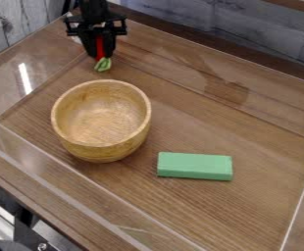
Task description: Move the red fruit to the left
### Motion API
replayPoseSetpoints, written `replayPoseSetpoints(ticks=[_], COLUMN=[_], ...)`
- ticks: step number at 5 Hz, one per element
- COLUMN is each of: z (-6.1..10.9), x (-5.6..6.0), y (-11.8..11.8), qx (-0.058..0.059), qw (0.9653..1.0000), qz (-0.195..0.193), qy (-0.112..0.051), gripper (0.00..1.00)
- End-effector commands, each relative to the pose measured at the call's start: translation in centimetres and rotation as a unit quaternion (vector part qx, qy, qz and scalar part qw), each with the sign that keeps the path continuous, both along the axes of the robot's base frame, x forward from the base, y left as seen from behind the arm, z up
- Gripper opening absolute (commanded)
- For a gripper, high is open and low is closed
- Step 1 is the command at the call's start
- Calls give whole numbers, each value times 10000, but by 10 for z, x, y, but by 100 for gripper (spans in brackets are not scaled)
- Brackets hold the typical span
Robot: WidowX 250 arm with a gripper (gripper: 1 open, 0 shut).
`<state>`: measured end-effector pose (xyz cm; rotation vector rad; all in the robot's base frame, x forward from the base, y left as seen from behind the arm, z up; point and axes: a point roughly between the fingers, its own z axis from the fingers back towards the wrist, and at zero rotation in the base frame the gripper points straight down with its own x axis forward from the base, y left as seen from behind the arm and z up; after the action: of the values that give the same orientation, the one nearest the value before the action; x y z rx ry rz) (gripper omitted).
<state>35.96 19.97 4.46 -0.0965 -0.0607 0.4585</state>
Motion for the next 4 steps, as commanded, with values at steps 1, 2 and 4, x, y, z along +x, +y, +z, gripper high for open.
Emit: replayPoseSetpoints(ticks=[1, 2, 4], z=[28, 22, 4], x=[11, 12, 18], y=[21, 22, 18], qx=[249, 251, 256], qw=[9993, 9993, 9995], qz=[18, 138, 21], qy=[-275, -224, -168], gripper=[100, 100, 100])
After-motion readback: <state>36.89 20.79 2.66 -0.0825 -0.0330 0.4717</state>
